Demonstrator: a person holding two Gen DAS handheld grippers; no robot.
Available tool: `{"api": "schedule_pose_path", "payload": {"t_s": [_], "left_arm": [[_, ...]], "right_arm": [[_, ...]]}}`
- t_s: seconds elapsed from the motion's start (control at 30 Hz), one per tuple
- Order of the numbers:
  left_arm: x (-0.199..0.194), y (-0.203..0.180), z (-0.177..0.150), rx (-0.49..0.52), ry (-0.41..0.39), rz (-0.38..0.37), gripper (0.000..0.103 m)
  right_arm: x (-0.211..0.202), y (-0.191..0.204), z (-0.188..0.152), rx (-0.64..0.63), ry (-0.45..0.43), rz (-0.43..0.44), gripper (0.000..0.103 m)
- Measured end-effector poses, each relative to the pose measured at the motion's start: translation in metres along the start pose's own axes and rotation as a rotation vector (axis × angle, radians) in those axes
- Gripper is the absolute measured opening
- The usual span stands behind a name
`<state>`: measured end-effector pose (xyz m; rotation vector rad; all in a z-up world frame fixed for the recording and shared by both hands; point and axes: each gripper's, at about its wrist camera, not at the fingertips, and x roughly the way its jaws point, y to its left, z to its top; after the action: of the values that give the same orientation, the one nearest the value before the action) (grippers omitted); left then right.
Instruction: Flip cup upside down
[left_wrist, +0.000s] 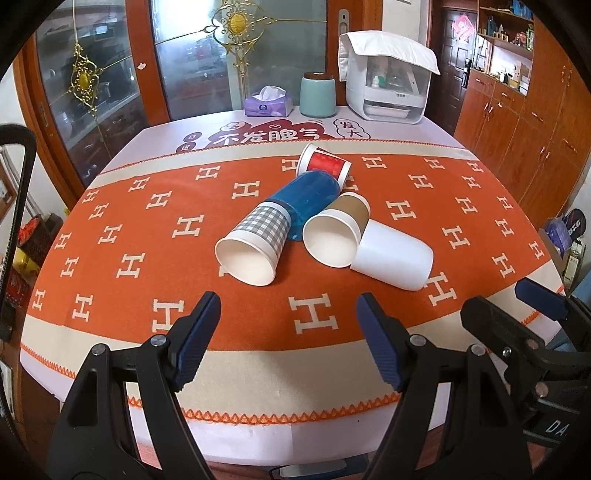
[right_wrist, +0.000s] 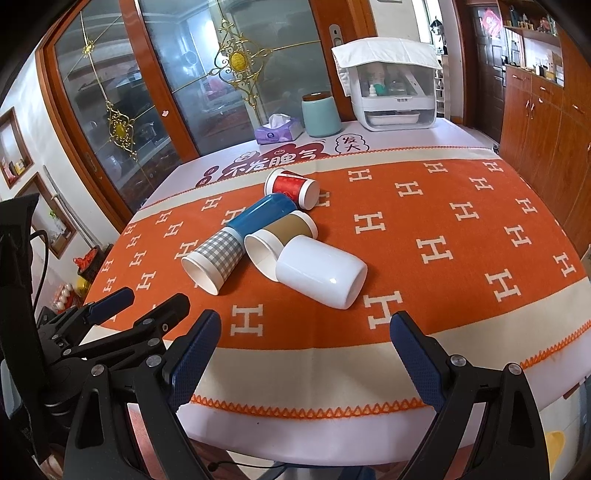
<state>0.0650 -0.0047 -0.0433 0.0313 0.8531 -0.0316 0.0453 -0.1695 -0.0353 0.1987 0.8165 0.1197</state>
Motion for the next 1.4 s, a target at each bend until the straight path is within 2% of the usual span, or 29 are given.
{"api": "schedule_pose_path", "payload": {"t_s": [0.33, 0.43, 0.53, 0.9, 1.13, 1.3, 1.4], "left_arm": [[0.001, -0.011, 0.011, 0.078, -0.008, 0.042, 0.074], [0.001, -0.017, 0.017, 0.124, -0.016, 0.051, 0.074], [0.003, -0.027, 0.024, 0.212, -0.026, 0.052, 0.074], [0.043, -0.093, 0.055, 0.719, 0.002, 0.020, 0.075], [0.068, -0.144, 0.044, 1.097, 0.016, -0.087, 0.075], [0.098, -0.170, 0.031, 1.302, 0.106, -0.118, 0.075], [0.115, -0.177, 0.027, 1.360, 0.154, -0.105, 0.075]], "right_arm": [[-0.003, -0.017, 0.005, 0.043, -0.003, -0.009, 0.094], [-0.002, -0.024, 0.006, 0.066, 0.003, -0.015, 0.094], [0.002, -0.031, 0.009, 0.094, 0.018, -0.029, 0.094], [0.044, -0.087, -0.002, 0.292, 0.146, -0.035, 0.094], [0.070, -0.118, -0.018, 0.396, 0.230, -0.028, 0.094], [0.077, -0.127, -0.023, 0.419, 0.246, -0.035, 0.094], [0.080, -0.131, -0.024, 0.432, 0.250, -0.039, 0.094]]}}
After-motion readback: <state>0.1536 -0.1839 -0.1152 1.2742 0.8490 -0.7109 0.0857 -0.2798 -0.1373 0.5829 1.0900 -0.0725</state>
